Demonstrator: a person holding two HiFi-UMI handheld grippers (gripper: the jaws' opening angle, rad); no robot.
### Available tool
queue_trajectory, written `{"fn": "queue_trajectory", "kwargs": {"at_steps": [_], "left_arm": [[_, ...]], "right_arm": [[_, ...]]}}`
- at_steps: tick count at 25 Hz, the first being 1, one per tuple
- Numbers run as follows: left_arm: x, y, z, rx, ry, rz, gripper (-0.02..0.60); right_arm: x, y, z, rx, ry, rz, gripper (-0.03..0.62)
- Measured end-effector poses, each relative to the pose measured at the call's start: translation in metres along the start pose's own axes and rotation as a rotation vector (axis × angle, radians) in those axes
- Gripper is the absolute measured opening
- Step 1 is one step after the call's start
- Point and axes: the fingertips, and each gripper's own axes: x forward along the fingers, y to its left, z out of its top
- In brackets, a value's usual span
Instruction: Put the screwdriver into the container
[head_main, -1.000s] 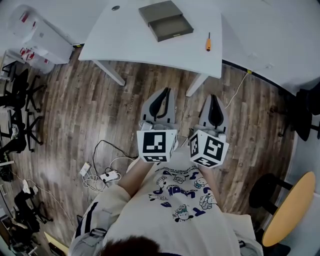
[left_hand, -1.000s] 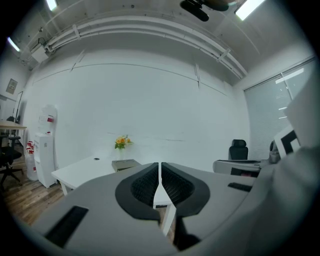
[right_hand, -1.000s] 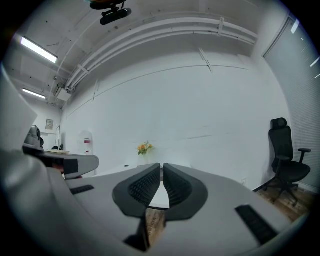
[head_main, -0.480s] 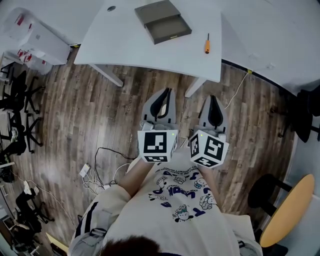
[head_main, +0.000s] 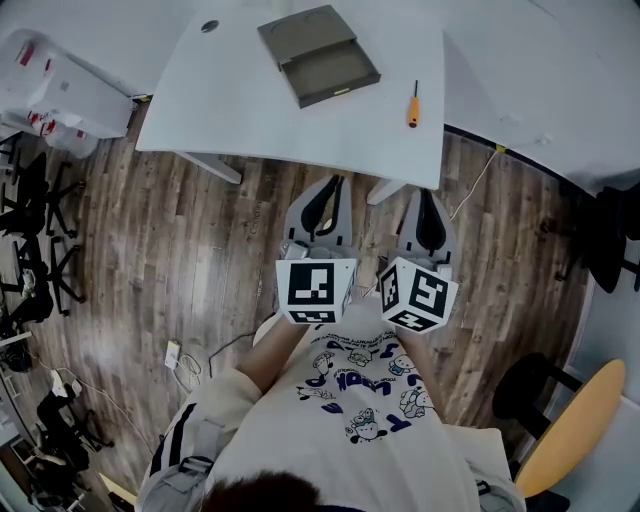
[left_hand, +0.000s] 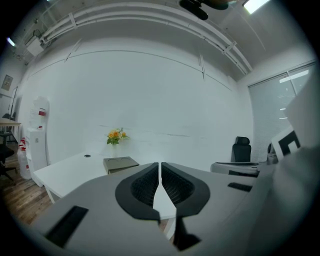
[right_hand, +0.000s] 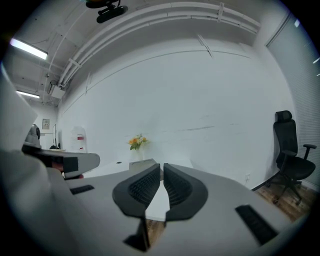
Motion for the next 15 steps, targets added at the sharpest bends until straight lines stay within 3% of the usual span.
{"fn": "queue_trajectory", "kwargs": {"at_steps": [15], "left_arm": [[0.119,0.028,0.021,-0.010,0.028,-0.061,0.029]], "right_arm": [[0.114,-0.021,0.016,0.016,0.039,-0.065,0.040]]}}
